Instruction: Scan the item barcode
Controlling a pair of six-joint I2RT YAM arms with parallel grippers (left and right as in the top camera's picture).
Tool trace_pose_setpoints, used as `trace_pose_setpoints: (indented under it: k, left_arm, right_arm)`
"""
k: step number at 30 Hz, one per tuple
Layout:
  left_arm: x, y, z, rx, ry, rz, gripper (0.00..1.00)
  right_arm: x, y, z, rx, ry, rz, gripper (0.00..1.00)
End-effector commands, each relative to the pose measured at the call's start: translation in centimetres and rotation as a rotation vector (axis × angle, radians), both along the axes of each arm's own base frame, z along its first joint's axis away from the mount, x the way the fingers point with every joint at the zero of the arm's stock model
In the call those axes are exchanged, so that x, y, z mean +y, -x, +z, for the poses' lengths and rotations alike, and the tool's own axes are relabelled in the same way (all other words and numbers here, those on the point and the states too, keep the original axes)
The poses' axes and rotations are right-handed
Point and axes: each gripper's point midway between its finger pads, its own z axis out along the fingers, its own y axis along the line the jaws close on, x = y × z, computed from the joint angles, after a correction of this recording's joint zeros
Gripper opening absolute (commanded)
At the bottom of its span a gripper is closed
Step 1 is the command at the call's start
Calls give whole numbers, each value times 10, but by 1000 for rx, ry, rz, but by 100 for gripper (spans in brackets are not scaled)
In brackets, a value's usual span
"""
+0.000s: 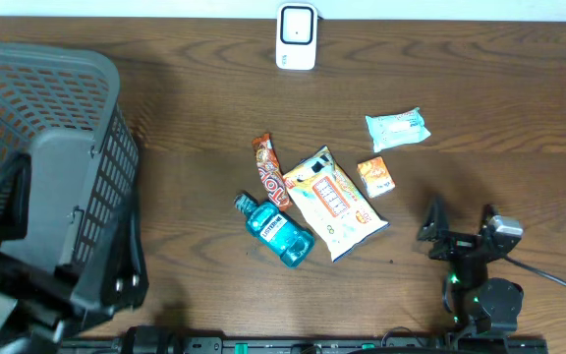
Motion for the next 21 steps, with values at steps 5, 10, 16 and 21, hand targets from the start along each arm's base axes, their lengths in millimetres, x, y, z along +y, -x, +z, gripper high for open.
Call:
trace_pose_setpoints:
  k: [5,10,16,21]
  left_arm:
    - [-9,11,6,66,174,-136,98]
    - [-9,17,1,75,179,-137,98]
    - [-9,16,-1,100,218,-152,98]
    - [-8,33,-4,27,115,-109,98]
  right_arm:
    - [55,9,5,61,-506,289,99]
    - [67,13,5,77,-506,365,99]
    - [73,16,5,84,-493,403,99]
    - [75,17,6,87,-493,416,99]
